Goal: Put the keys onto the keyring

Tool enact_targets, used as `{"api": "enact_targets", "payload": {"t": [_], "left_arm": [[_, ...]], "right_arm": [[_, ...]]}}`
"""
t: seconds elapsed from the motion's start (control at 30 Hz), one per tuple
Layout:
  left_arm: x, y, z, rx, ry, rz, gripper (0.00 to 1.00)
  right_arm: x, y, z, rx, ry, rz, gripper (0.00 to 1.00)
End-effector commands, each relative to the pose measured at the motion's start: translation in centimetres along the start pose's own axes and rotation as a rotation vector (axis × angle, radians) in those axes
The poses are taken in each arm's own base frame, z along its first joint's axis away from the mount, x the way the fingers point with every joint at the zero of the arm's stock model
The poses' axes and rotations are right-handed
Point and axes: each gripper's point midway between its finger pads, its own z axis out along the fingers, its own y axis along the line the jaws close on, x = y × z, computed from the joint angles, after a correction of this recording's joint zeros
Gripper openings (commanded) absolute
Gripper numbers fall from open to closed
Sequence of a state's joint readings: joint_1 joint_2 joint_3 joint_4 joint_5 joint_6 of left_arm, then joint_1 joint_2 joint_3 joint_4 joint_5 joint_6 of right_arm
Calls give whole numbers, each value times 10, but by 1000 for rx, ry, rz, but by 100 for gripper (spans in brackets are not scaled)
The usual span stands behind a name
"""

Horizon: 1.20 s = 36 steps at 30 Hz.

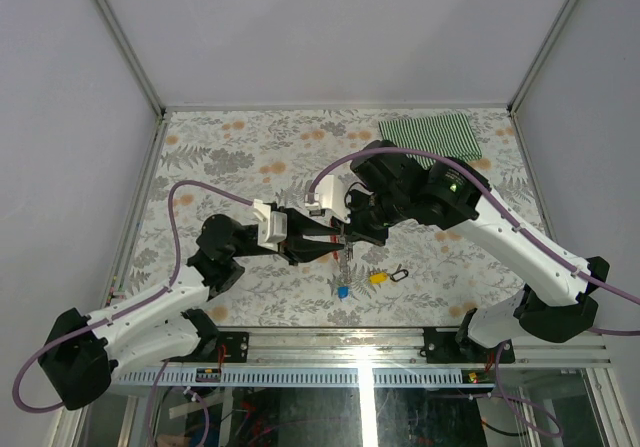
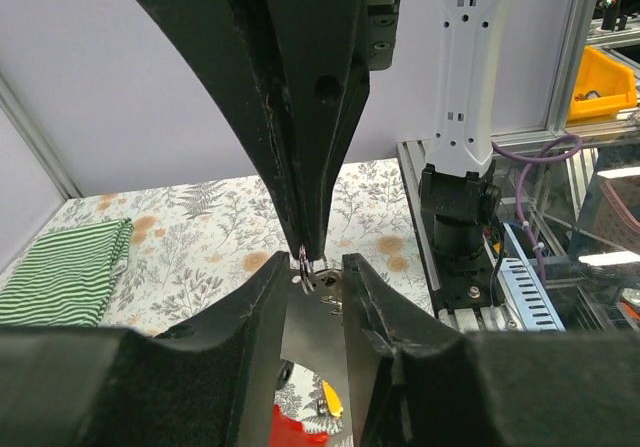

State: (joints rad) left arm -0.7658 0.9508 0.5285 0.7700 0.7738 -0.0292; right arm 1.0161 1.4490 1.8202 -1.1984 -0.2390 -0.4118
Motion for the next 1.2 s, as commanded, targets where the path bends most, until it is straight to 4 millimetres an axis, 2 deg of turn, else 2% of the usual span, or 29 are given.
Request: {"api": "enact_targets", "payload": {"t": [0.0,0.37,0.63,0.83,0.97,1.17], "left_arm": [[-22,-1,7,27,-50,47,28],[-23,-1,10,36,-52,49,17],[-22,-2,10,40,-42,47,0],[-18,-4,7,43,-22,45,0],[-16,-5,7,45,-13,38,13],[-15,-5,7,46,-9,34,14]], "right_arm": [[-16,2,-4,0,-65,-33,0],[-14,3,-2,-5,-65,-34,0],[-18,2,-5,4,-87,-42,0],[-19,0,-9,25,-102,-47,0],[-19,-1,-9,31,-102,-47,0],[-18,-2,-11,41,-103,-48,0]]}}
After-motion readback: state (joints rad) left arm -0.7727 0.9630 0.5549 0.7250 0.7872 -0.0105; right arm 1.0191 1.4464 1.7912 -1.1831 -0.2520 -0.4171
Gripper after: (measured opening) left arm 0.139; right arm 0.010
